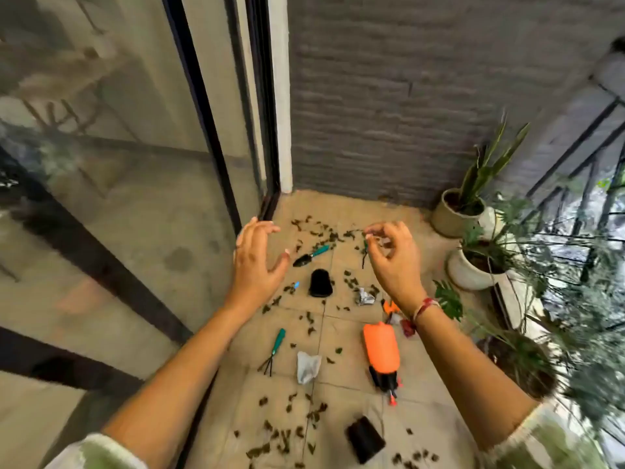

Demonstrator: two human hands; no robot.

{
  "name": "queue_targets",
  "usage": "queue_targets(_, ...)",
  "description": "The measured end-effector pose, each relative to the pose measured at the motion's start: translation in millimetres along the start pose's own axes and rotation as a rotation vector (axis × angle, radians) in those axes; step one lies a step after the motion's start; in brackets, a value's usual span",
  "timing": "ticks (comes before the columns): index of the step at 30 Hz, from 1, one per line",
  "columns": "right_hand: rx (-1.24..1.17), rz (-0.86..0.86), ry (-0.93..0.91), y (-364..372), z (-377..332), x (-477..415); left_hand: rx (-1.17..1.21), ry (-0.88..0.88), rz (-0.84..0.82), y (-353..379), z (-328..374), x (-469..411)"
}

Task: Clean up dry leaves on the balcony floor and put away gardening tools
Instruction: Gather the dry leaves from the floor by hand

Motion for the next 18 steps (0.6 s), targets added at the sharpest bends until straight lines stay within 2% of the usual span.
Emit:
queue_targets(5,-0.007,-0.081,0.17,18,24,4,-0.009,-0.076,-0.095,12,-18,11)
queue_targets(9,0.022,-0.14,0.254,38,44,2,-0.028,-0.088,-0.088,15,-29,5)
queue_targets(18,0.023,-0.227,0.306,75,75,-42,-0.05,-0.139,-0.125,50,-52,-39)
Point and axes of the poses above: each hand's wrist, its own x-axis away from the middle knuckle, its own y-axis out of the palm, z = x × y, the point moved 9 cm from there along -x, towards the middle knuckle
